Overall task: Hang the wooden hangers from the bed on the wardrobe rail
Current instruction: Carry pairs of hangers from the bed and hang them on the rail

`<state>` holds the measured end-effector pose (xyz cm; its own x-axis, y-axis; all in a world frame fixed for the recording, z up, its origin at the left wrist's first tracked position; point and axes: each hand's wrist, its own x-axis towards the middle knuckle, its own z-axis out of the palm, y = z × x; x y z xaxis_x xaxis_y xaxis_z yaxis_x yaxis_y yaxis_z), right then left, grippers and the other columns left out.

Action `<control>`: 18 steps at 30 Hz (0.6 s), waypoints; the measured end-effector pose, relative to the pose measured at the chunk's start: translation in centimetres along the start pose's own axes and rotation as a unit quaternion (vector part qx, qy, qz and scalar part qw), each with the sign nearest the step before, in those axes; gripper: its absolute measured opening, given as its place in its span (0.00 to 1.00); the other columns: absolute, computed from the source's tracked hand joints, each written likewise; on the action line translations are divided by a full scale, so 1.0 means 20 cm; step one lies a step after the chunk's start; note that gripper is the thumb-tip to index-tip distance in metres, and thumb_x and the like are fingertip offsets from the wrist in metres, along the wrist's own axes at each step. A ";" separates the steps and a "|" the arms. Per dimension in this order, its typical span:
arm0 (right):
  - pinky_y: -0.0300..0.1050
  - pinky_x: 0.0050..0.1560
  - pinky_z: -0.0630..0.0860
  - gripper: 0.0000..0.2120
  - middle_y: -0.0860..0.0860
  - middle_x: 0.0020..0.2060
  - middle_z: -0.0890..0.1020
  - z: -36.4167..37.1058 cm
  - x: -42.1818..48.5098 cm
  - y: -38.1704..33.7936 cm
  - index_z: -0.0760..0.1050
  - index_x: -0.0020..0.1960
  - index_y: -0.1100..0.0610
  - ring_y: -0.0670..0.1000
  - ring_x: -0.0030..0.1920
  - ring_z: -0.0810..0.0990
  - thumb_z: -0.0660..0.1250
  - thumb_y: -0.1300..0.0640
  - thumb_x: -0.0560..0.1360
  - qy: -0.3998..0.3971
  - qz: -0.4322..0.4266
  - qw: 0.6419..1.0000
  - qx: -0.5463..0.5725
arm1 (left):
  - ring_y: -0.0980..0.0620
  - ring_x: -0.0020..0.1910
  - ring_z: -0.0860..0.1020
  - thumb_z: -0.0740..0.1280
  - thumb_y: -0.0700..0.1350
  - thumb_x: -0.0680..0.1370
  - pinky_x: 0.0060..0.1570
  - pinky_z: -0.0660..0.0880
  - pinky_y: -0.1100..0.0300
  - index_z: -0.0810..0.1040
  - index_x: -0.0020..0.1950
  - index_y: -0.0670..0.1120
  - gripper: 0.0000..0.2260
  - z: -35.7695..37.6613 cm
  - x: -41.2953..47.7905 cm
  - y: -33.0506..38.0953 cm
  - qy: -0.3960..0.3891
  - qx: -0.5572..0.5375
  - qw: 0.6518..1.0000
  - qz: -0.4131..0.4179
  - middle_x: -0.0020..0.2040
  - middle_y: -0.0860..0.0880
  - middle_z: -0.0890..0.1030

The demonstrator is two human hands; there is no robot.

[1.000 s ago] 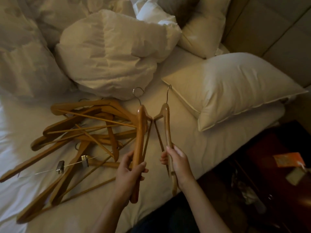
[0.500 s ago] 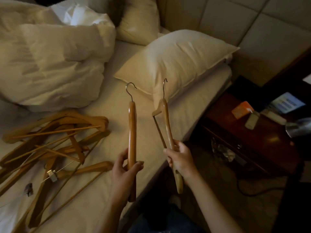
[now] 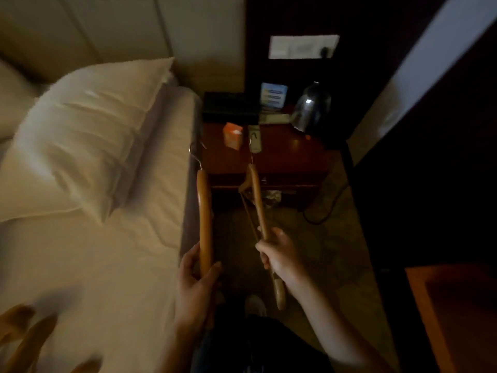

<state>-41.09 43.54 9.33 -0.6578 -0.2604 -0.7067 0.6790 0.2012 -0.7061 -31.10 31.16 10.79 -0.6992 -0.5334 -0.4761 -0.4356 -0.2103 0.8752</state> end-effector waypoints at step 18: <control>0.42 0.33 0.70 0.10 0.55 0.34 0.76 -0.67 0.01 -0.16 0.74 0.52 0.58 0.51 0.32 0.75 0.64 0.67 0.72 0.378 -0.038 0.880 0.285 | 0.57 0.41 0.78 0.65 0.38 0.76 0.35 0.73 0.65 0.71 0.63 0.49 0.17 1.00 0.55 0.47 -0.447 0.228 0.862 0.073 0.46 0.54 0.78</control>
<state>-47.83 55.56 10.82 -0.5916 0.4927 -0.6382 0.5349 -0.3523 -0.7679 -54.10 39.67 12.03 -0.8337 0.3612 -0.4176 -0.3412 0.2577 0.9040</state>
